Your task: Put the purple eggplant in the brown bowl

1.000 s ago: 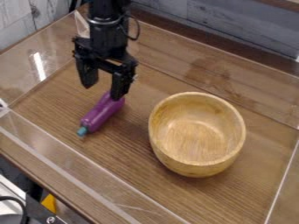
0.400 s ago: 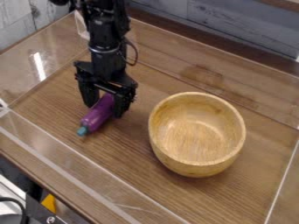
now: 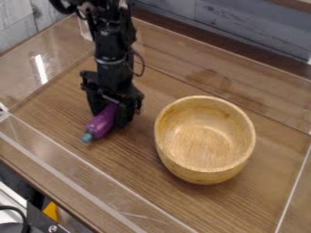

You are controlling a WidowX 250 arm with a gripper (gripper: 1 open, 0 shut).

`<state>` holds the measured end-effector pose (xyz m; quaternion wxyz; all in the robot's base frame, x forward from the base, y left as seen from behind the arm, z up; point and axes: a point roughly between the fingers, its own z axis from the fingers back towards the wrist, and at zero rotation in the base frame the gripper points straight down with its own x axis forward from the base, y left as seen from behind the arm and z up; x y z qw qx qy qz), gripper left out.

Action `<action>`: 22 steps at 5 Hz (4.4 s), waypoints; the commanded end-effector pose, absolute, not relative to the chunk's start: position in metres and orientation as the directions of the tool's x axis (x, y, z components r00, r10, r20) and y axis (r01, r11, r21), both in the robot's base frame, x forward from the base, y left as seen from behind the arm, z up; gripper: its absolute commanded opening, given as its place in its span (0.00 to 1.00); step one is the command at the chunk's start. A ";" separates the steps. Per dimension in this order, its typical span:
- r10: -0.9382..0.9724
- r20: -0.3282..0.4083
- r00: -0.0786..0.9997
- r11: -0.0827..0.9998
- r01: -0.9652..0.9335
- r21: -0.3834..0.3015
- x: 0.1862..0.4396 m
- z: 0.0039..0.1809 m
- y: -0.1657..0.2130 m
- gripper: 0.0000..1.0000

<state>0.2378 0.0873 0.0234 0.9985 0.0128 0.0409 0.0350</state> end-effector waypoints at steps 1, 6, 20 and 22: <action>-0.009 -0.010 1.000 0.999 0.010 0.039 0.236 0.037 0.087 0.00; -0.046 -0.006 0.999 0.999 0.046 -0.004 0.254 0.039 0.070 0.00; -0.237 -0.034 0.971 0.964 0.231 -0.128 0.259 0.105 -0.037 0.00; -0.187 -0.041 0.982 0.975 0.180 -0.126 0.254 0.096 -0.056 0.00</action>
